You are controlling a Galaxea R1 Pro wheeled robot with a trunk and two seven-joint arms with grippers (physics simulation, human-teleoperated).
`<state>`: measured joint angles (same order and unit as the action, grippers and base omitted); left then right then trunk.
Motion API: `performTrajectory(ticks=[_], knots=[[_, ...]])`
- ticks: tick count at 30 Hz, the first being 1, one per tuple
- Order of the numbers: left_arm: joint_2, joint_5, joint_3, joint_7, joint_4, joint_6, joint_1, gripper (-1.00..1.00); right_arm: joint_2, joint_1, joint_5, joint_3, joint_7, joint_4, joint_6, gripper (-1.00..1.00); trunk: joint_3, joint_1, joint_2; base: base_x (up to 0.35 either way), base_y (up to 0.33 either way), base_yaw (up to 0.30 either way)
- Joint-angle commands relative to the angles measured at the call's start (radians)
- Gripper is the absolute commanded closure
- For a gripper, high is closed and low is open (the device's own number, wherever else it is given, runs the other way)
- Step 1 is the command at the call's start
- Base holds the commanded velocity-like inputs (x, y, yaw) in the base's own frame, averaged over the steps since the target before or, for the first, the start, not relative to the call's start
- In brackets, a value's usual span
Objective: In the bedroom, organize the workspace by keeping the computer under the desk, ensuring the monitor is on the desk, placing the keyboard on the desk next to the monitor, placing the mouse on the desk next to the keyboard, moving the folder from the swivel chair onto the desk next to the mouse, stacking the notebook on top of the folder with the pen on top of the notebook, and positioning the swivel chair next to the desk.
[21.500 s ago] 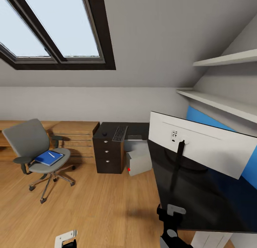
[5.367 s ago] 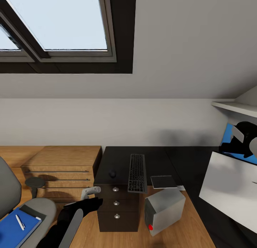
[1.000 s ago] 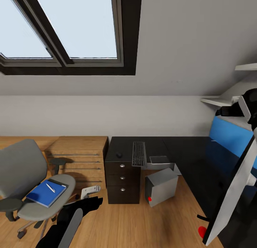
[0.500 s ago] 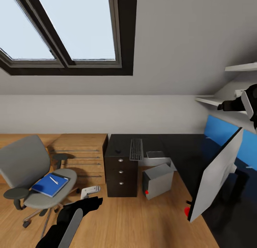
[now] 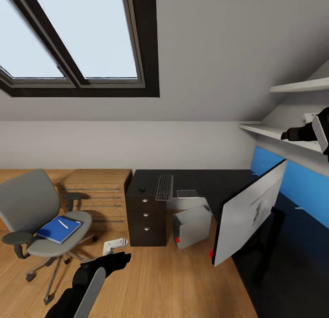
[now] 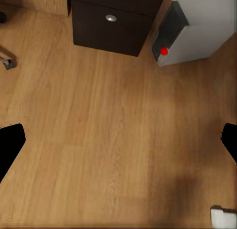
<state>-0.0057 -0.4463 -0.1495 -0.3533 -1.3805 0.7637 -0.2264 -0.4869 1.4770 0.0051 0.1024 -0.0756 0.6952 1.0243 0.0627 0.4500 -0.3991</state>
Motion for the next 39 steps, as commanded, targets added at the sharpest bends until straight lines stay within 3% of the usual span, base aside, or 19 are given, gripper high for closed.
performTrajectory(ticks=[1, 13, 24, 27, 33, 38, 39], knots=[[0.0, -0.011, -0.001, -0.01, -0.001, 0.002, -0.001, -1.0, -0.004, 0.0, 0.001, 0.005, -0.005, 0.001, 0.004, -1.0, -0.001, 0.0, -0.001, -0.259, -0.228, 0.0], [0.001, -0.011, 0.002, -0.01, -0.002, -0.003, -0.001, -1.0, -0.007, -0.002, 0.0, 0.006, -0.008, -0.004, 0.005, -1.0, -0.001, 0.0, -0.001, -0.271, -0.212, 0.0], [0.003, -0.01, 0.001, -0.005, -0.002, -0.117, -0.001, -1.0, -0.011, -0.071, 0.001, 0.006, -0.005, 0.031, -0.022, -1.0, -0.001, 0.0, -0.001, -0.282, -0.197, 0.0], [0.003, -0.009, 0.001, -0.003, -0.002, -0.158, -0.001, -1.0, -0.013, -0.11, 0.001, 0.005, -0.004, 0.041, -0.072, -1.0, -0.001, 0.0, -0.001, -0.285, -0.192, 0.0], [0.003, -0.009, 0.001, -0.004, -0.001, -0.176, -0.001, -1.0, -0.012, -0.16, -0.003, 0.005, -0.001, 0.04, -0.16, -1.0, -0.001, 0.0, -0.001, -0.285, -0.191, 0.0], [0.004, -0.009, 0.002, -0.003, 0.002, -0.179, 0.0, -1.0, 0.002, -0.221, -0.011, 0.004, 0.0, 0.017, -0.247, -1.0, -0.001, 0.0, -0.001, -0.214, -0.149, 0.0], [0.004, -0.009, 0.002, -0.003, 0.002, -0.178, -0.001, -1.0, 0.009, -0.238, -0.031, 0.003, 0.0, 0.004, -0.276, -1.0, -0.001, 0.0, -0.001, -0.085, -0.062, 0.0]])
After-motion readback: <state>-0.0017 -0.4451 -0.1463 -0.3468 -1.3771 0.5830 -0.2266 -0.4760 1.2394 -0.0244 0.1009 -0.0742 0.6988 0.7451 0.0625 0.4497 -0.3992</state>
